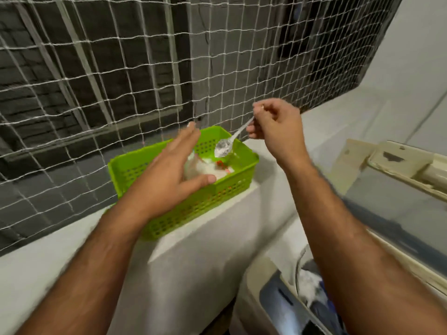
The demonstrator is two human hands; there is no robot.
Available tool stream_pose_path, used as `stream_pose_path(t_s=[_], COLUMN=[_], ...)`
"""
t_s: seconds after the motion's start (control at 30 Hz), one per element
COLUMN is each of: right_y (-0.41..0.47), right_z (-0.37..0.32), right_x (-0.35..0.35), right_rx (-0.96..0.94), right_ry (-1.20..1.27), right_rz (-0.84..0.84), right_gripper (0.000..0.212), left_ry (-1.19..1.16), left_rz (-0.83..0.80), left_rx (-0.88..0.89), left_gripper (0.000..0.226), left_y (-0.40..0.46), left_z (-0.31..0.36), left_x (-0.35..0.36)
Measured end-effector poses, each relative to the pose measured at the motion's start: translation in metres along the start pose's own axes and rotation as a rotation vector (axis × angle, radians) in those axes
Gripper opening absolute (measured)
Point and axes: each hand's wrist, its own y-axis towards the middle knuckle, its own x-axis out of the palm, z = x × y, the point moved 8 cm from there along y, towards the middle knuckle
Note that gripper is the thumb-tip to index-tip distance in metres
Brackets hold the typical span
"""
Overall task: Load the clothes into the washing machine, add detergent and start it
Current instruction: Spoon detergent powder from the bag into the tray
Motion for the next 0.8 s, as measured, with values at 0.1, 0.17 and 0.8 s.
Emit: stream_pose_path(t_s=[0.1, 0.17, 0.8], right_y=[0.008, 0.012, 0.031], right_z=[0.002, 0.0, 0.016], right_x=[0.027, 0.043, 0.1], right_rx=[-0.038, -0.105, -0.261], right_ry=[-0.113, -0.23, -0.798], right_rz=[-0.075, -0.132, -0.471], right_gripper=[0.01, 0.01, 0.008], left_ry=[-0.003, -0.015, -0.059], left_rz=[-0.031, -0.064, -0.138], left_rx=[-0.012, -0.036, -0.056], left_gripper=[0.107, 0.11, 0.106], left_y=[-0.007, -0.01, -0.012], left_z=[-0.015, -0.022, -0.026], left_x=[-0.001, 0.002, 0.012])
